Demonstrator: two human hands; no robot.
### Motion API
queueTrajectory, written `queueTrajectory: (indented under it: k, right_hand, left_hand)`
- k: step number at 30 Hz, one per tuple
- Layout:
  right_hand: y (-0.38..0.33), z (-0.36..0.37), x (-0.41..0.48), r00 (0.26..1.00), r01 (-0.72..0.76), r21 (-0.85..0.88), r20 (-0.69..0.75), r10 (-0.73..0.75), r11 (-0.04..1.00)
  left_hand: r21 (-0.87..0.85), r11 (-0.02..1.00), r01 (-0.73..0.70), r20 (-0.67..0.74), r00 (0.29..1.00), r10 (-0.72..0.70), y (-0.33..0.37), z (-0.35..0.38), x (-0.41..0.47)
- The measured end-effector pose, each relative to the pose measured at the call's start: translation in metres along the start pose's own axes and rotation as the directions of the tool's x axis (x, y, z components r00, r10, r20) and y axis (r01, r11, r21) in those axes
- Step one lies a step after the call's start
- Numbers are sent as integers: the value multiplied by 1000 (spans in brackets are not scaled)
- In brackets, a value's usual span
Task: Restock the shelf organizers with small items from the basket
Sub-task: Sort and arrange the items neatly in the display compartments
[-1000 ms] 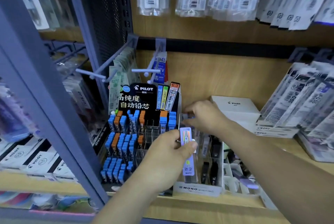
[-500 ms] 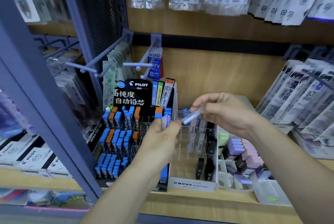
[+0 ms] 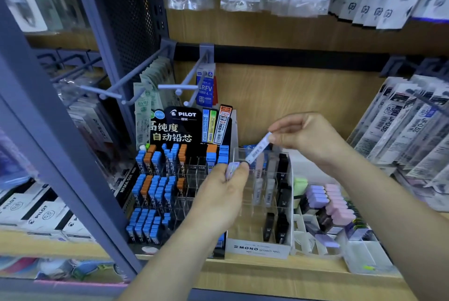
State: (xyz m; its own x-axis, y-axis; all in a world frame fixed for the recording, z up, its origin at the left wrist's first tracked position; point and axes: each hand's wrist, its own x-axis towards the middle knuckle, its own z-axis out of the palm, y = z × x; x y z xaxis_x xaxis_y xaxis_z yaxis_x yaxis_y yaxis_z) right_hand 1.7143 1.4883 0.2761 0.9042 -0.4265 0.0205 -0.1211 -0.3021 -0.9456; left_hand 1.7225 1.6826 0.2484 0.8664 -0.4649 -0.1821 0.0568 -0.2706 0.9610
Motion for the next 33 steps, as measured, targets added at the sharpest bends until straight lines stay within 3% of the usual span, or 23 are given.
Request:
queueTrajectory:
  k: [2,7,15,20,29,33]
  right_hand:
    - [0,5,15,999,22,-195,-43,-31,981]
    - [11,25,36,992,120,-540,97,-80,833]
    - [25,39,33,986,169,-590,100,-137,789]
    - [27,48,25,985,150,-581,15,-174,800]
    - [33,54,24,984,106,-691,-32,-176,715]
    - [40,50,25,983,76,-665,-72,-166,743]
  left_hand:
    - [7,999,46,23,999,-46,2,-2,1]
    - [44,997,57,51,997,-59,0,-10,5]
    - [45,999,26,51,998,-28,-7,-13,8]
    - [32,999,25,55,998,-27,-8,-12,8]
    - [-42,998,37,65,997,-34,-5,-10,3]
    - [-109,992,58,91,995,-48,-3,-9,0]
